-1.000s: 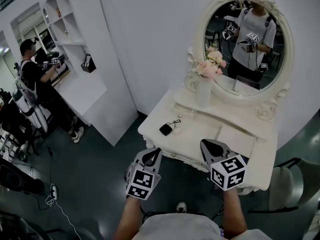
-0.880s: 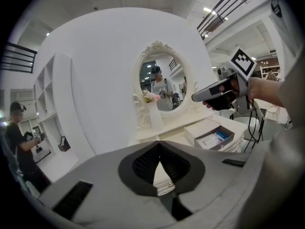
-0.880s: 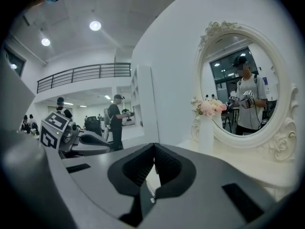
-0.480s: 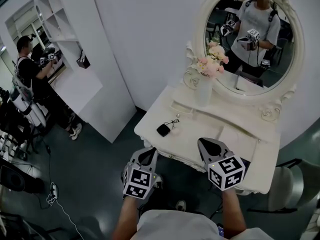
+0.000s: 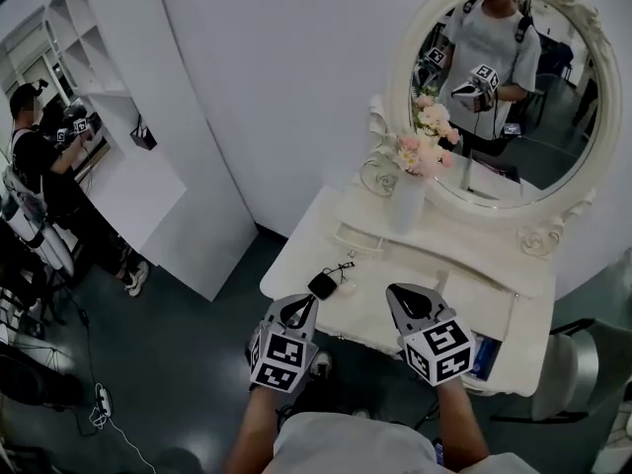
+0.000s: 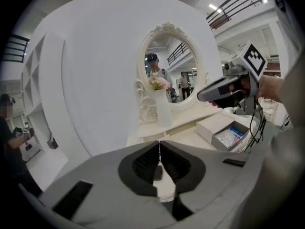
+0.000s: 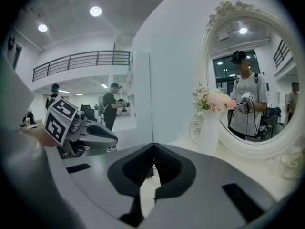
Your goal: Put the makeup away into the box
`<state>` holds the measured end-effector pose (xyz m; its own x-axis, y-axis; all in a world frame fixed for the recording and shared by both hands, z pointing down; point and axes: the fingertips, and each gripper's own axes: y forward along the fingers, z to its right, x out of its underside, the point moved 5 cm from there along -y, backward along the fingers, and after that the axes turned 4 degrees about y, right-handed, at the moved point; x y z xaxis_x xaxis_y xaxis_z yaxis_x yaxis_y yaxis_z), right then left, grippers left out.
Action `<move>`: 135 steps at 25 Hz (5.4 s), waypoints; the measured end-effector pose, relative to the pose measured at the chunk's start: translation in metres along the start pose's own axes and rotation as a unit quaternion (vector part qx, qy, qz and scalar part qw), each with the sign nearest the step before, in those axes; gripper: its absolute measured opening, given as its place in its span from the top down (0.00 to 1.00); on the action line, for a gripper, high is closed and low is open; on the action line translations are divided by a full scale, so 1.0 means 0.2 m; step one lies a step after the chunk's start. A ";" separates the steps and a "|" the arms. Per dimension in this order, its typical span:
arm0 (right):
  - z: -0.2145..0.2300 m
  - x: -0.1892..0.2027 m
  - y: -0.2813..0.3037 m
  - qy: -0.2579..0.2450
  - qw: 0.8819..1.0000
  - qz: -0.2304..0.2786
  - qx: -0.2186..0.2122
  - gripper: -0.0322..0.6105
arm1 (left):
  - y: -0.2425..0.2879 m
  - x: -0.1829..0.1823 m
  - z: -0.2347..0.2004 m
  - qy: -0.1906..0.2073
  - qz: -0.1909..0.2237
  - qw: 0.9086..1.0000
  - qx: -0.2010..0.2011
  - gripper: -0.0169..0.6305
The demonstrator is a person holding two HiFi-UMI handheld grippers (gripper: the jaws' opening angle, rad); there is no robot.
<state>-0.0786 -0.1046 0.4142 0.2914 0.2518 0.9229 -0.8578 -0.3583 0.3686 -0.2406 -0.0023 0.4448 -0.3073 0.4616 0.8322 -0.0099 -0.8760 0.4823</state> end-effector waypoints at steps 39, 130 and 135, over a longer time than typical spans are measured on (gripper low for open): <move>0.23 0.32 0.48 0.101 0.976 -0.124 0.150 0.95 | 1.02 0.77 -0.09 -0.003 -0.222 0.951 0.214 0.40; 0.72 1.19 -1.60 0.283 0.870 -0.046 0.401 0.95 | 1.01 -0.29 2.26 0.218 -0.072 0.841 0.490 0.43; 0.72 1.09 -1.46 0.258 0.886 -0.052 0.381 0.95 | 1.00 -0.31 2.02 0.191 -0.061 0.865 0.461 0.43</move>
<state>0.2964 -0.0736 0.5245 -0.0484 0.6258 0.7785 -0.2449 -0.7630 0.5982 0.1614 -0.1500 0.6011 -0.6505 0.3089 0.6938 0.6441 -0.2596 0.7195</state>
